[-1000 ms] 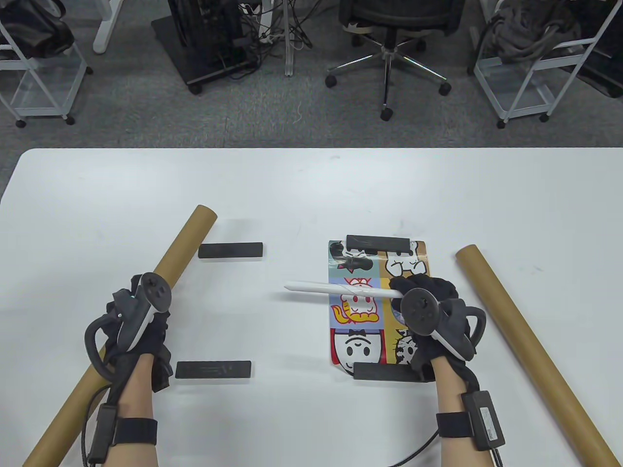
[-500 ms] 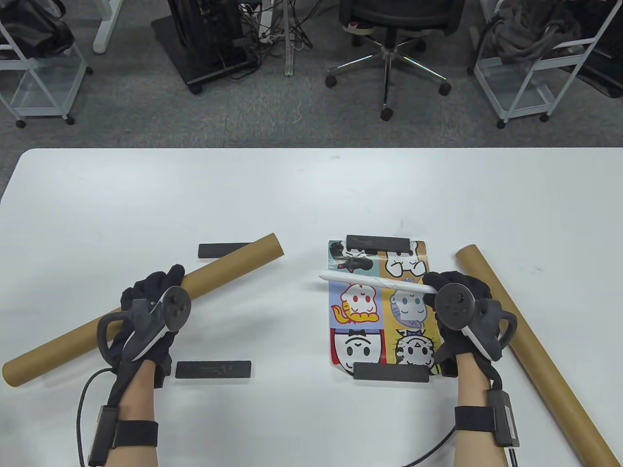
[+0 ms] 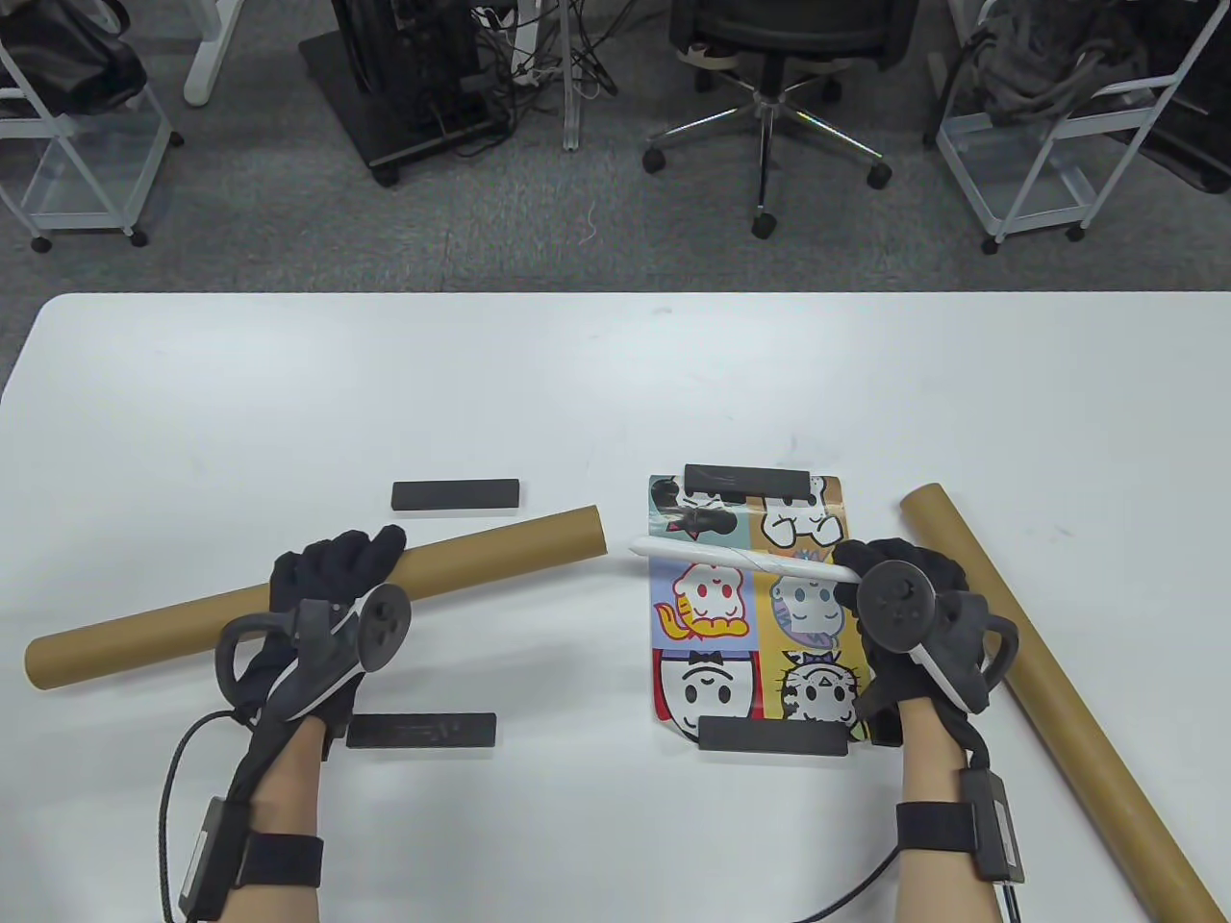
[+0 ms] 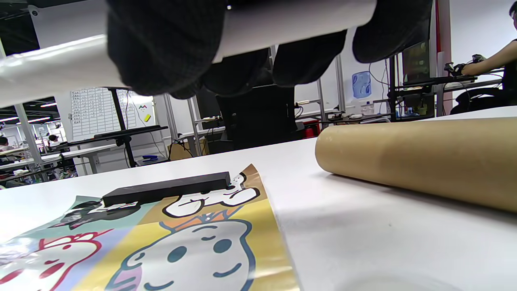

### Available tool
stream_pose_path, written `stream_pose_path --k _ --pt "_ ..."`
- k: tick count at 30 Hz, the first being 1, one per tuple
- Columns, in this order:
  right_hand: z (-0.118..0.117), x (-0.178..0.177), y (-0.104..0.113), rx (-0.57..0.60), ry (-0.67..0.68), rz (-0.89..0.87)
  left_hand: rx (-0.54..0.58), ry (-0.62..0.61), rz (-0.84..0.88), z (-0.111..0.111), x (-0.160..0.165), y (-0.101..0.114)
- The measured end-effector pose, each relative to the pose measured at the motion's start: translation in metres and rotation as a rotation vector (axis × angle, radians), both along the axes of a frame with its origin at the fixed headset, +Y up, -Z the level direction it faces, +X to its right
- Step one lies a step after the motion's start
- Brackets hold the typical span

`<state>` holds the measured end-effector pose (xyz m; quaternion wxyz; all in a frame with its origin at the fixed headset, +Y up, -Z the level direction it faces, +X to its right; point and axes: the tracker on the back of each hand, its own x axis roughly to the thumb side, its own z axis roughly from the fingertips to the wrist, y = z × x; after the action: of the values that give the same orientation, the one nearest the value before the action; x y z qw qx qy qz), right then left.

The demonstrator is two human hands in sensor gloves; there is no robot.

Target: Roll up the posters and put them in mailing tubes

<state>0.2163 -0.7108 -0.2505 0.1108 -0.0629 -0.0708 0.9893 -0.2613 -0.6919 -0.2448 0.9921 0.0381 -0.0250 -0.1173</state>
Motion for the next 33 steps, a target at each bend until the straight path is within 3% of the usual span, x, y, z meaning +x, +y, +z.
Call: stream_pose_path --k 9,21,33 --pt "0.003 -0.009 0.006 0.014 0.033 0.014 0.008 -0.099 -0.047 0.003 0.034 0.001" --pt "0.007 -0.069 0.008 0.039 0.225 0.119 0.023 -0.199 -0.057 0.011 0.062 0.002" --pt "0.01 -0.094 0.006 0.03 0.304 0.015 0.025 -0.218 -0.045 0.013 0.069 0.004"
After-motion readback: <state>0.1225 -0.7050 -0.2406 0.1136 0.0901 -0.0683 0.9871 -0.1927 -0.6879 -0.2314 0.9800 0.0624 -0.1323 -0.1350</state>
